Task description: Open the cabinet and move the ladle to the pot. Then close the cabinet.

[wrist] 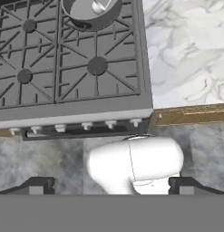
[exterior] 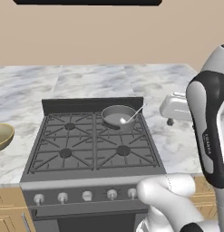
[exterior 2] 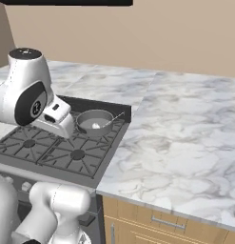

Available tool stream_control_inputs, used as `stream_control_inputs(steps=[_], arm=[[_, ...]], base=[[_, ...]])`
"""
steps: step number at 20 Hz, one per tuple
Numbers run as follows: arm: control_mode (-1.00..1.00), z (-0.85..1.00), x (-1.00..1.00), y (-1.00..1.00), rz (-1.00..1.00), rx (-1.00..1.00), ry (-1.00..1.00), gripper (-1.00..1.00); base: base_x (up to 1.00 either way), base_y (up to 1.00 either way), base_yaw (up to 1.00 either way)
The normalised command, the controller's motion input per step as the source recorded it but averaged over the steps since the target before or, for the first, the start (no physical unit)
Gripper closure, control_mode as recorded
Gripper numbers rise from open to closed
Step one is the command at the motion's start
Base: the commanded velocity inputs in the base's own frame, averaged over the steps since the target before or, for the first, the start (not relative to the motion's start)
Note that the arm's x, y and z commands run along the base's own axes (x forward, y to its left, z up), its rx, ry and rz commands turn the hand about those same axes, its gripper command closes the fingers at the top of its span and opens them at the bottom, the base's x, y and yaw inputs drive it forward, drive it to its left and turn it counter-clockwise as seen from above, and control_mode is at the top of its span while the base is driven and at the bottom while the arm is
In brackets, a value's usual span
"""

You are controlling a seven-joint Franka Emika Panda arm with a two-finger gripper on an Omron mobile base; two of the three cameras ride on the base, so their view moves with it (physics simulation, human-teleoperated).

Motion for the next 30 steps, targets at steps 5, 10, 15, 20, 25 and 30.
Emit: stream_control_inputs(steps=[5, 10, 15, 20, 25, 30], arm=[[1.00, 0.00, 0.00, 0.00, 0.00, 0.00, 0.00, -1.00], [1.00, 0.00, 0.00, 0.00, 0.00, 0.00, 0.00, -1.00], [1.00, 0.00, 0.00, 0.00, 0.00, 0.00, 0.00, -1.00], [1.00, 0.00, 0.00, 0.00, 0.00, 0.00, 0.00, -1.00], [1.00, 0.00, 0.00, 0.00, 0.00, 0.00, 0.00, -1.00], [1.00, 0.00, 0.00, 0.00, 0.00, 0.00, 0.00, -1.00]], base=[[-1.00, -0.06, -0.15], [-1.00, -0.15, -0.15], [-0.16, -0.04, -0.92], [0.00, 0.00, -1.00], [0.00, -0.02, -0.99], [-0.03, -0.08, -0.93]])
